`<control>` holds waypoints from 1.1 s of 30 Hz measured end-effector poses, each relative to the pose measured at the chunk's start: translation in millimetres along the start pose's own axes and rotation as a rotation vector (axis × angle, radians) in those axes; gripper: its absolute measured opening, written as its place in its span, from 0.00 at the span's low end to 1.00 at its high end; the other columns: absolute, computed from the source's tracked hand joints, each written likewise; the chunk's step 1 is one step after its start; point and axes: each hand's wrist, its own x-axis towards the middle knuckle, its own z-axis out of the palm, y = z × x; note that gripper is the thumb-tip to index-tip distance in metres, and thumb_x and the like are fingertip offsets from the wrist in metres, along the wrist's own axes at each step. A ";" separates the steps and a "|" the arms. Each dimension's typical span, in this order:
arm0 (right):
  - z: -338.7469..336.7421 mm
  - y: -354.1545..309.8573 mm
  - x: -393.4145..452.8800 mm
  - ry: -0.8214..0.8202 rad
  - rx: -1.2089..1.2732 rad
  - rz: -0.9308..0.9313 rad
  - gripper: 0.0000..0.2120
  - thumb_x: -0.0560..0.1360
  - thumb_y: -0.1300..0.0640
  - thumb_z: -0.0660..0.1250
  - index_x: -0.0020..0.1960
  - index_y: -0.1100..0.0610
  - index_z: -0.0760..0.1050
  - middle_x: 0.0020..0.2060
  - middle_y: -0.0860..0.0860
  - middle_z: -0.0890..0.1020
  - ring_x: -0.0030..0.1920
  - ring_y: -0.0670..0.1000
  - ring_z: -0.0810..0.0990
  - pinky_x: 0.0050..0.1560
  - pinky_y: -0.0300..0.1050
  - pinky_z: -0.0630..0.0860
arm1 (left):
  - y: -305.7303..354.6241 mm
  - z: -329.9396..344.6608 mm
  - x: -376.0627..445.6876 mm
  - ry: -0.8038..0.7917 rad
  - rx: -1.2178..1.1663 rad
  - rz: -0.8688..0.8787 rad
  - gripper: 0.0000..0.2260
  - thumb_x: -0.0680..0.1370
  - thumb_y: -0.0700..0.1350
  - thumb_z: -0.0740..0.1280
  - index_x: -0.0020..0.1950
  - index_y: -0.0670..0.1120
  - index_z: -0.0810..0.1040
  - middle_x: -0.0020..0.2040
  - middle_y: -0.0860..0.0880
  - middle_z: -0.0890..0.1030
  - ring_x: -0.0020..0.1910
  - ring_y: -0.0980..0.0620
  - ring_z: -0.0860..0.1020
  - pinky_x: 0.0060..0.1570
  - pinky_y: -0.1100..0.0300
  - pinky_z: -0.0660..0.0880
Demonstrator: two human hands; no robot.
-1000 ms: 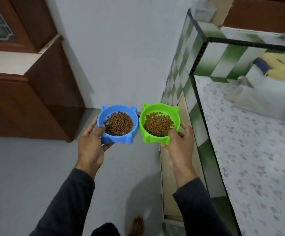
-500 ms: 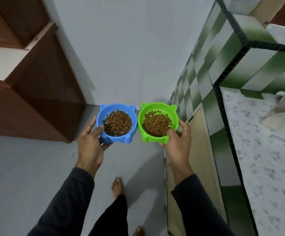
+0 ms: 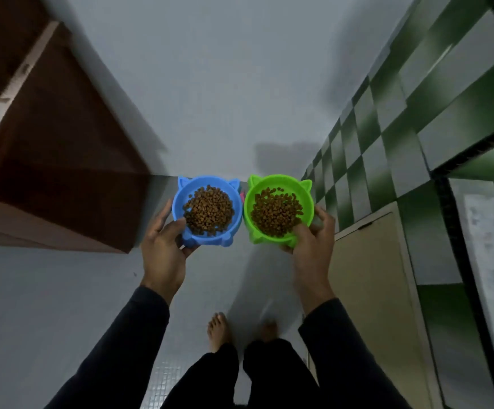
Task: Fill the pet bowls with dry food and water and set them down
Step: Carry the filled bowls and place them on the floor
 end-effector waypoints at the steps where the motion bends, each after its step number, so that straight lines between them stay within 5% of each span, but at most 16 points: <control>1: 3.8 2.3 8.1 -0.004 0.000 0.012 0.26 0.73 0.68 0.62 0.62 0.42 0.74 0.55 0.50 0.81 0.51 0.50 0.82 0.36 0.47 0.81 | -2.7 3.2 8.9 0.012 -0.002 -0.012 0.20 0.82 0.38 0.65 0.68 0.58 0.79 0.56 0.52 0.87 0.54 0.45 0.85 0.49 0.49 0.81; 13: 27.7 66.7 130.3 0.005 -0.064 0.158 0.29 0.73 0.72 0.63 0.61 0.40 0.73 0.55 0.49 0.81 0.53 0.51 0.81 0.36 0.46 0.82 | -78.5 34.6 114.6 0.114 -0.015 -0.103 0.21 0.82 0.37 0.65 0.72 0.55 0.77 0.57 0.48 0.86 0.56 0.42 0.84 0.55 0.42 0.79; 24: 40.3 224.2 261.7 0.027 -0.091 0.247 0.30 0.75 0.72 0.64 0.64 0.40 0.72 0.56 0.46 0.79 0.55 0.50 0.80 0.36 0.44 0.82 | -215.4 26.6 256.5 0.142 0.050 -0.154 0.21 0.82 0.36 0.64 0.69 0.59 0.78 0.52 0.50 0.87 0.52 0.44 0.85 0.49 0.47 0.82; 33: 40.8 380.0 359.4 0.069 -0.135 0.273 0.30 0.74 0.71 0.66 0.59 0.35 0.72 0.55 0.47 0.80 0.55 0.52 0.81 0.42 0.60 0.85 | -354.5 -3.1 363.7 0.134 0.063 -0.175 0.22 0.83 0.36 0.64 0.74 0.56 0.75 0.53 0.51 0.87 0.56 0.43 0.84 0.50 0.46 0.82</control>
